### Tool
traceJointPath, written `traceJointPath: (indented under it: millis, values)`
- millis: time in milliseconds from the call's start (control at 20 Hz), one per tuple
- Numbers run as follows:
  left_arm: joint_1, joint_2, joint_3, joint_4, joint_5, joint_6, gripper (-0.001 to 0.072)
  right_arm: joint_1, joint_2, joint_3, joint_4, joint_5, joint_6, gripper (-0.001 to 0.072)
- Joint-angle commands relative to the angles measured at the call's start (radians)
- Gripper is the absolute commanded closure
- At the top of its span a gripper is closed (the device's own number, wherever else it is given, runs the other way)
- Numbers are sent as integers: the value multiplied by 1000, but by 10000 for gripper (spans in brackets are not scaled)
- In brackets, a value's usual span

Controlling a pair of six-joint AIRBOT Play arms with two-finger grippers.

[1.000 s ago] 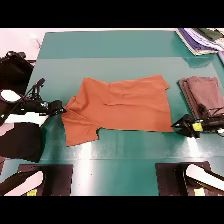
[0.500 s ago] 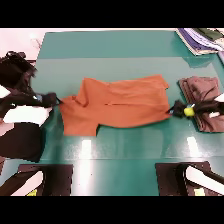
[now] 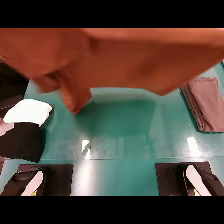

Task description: Fold the shirts.

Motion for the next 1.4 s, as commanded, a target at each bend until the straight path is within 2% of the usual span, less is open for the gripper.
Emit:
traceJointPath:
  millis: [0, 100, 250, 500, 650, 800, 950, 1150, 1250, 1350]
  values:
    - [0, 10, 257, 74, 106, -9, 685, -107, 21, 255, -3, 40, 55, 693]
    - [0, 7, 262, 142, 112, -35, 685, -144, -26, 352, -1, 101, 92, 694]
    - [0, -50, 179, 152, 33, -58, 685, -145, -108, 396, 3, 142, 122, 695]
    - [0, -284, -62, 6, -162, -54, 684, -93, -239, 167, -24, 155, 120, 694]
    - [-50, -462, -193, 14, -187, -23, 684, 93, -373, 24, -229, 172, 122, 694]
    - [-122, -660, -247, 84, -168, -19, 684, 251, -538, -88, -342, 151, 122, 694]
    - [-136, -819, -246, 114, -54, -47, 684, 307, -712, -100, -350, 89, 150, 695]
    - [-135, -897, -246, 114, 111, -49, 684, 327, -903, 60, -333, 64, 168, 694]
    - [-135, -907, -246, 114, 118, -48, 684, 328, -950, 152, -332, 68, 168, 694]
    - [-131, -906, -246, 121, 63, -17, 683, 327, -956, 188, -345, 89, 162, 694]
